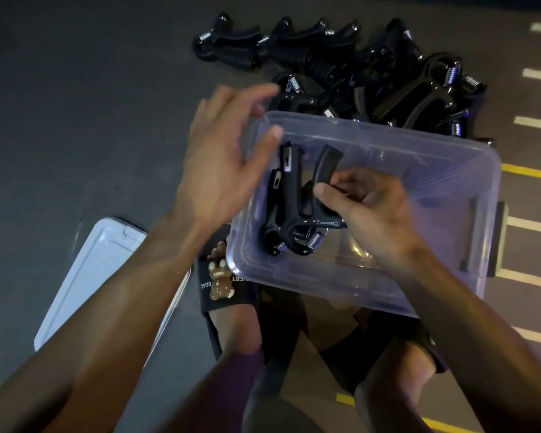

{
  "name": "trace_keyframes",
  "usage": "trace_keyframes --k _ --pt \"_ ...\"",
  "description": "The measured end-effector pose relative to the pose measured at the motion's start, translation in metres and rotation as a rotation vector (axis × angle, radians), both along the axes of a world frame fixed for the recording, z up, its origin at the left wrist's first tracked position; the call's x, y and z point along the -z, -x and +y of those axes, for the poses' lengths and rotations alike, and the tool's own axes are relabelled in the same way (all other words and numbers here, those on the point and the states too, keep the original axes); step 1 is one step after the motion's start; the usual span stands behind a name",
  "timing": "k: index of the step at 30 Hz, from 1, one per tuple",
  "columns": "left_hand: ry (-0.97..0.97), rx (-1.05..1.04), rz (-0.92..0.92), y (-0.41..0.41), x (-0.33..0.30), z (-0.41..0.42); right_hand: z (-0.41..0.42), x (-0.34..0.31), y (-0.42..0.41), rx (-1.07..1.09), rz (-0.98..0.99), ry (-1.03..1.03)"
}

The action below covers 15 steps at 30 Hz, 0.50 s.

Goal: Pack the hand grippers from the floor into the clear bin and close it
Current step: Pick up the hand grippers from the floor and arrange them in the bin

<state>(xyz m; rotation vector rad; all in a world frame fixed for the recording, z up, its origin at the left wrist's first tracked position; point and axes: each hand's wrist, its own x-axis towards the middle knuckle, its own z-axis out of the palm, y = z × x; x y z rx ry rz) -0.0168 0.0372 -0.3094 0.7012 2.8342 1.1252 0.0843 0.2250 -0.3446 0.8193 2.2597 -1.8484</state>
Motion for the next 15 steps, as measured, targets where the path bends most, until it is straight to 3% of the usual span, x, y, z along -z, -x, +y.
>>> trace_keyframes --k 2,7,15 --pt "-0.023 -0.110 -0.140 0.006 0.016 -0.005 0.006 0.018 0.000 0.057 -0.108 0.061" --pt "-0.047 -0.147 -0.440 -0.003 0.042 -0.005 0.000 0.053 0.001 0.155 -0.324 0.240" --pt "-0.127 -0.181 -0.471 -0.005 0.045 -0.004 -0.024 0.065 0.010 0.023 -0.332 0.099"
